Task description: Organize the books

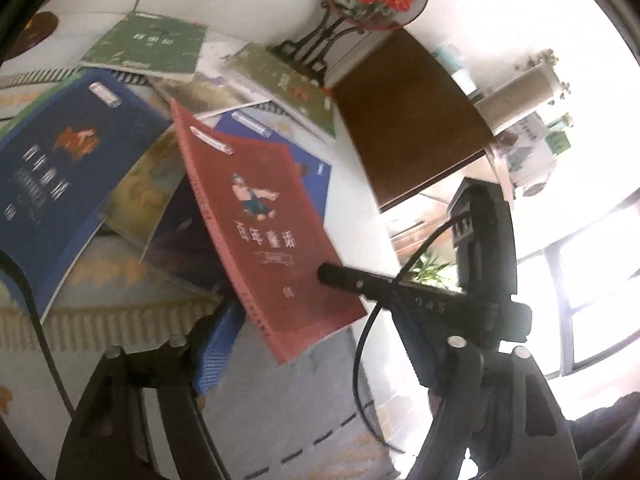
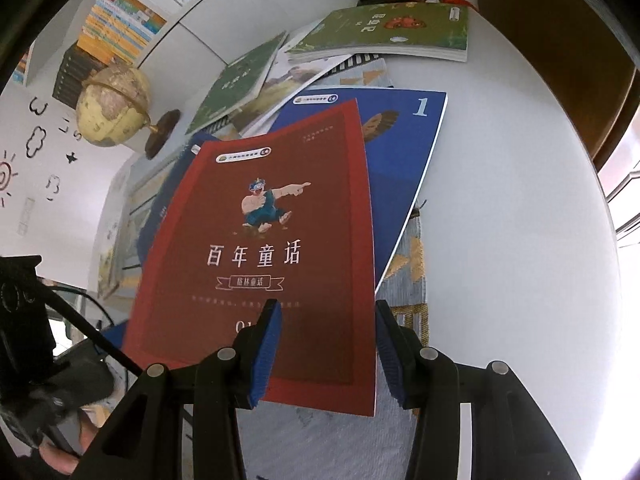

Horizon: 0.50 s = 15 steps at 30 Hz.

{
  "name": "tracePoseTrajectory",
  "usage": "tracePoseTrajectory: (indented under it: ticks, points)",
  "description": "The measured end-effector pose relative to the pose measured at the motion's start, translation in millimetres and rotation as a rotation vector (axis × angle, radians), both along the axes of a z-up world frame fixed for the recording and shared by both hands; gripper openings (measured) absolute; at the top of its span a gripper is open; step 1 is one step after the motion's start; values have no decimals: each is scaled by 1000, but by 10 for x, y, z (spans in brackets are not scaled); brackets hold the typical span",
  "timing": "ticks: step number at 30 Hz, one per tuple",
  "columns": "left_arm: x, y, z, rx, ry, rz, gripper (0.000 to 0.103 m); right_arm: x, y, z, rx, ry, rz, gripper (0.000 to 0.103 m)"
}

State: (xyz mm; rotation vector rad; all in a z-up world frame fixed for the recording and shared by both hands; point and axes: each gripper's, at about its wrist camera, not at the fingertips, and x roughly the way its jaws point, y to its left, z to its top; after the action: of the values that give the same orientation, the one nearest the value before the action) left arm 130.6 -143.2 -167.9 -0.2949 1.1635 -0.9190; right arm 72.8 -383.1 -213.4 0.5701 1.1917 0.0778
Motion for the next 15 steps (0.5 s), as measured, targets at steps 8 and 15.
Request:
tracePoseTrajectory:
  ticks: [8, 15]
  points:
    - [211, -173, -370, -114, 106, 47, 62, 16, -50, 31, 157, -9, -37, 46]
    - [336, -36, -344, -283, 242, 84, 59, -51, -219, -76, 381, -5, -127, 60]
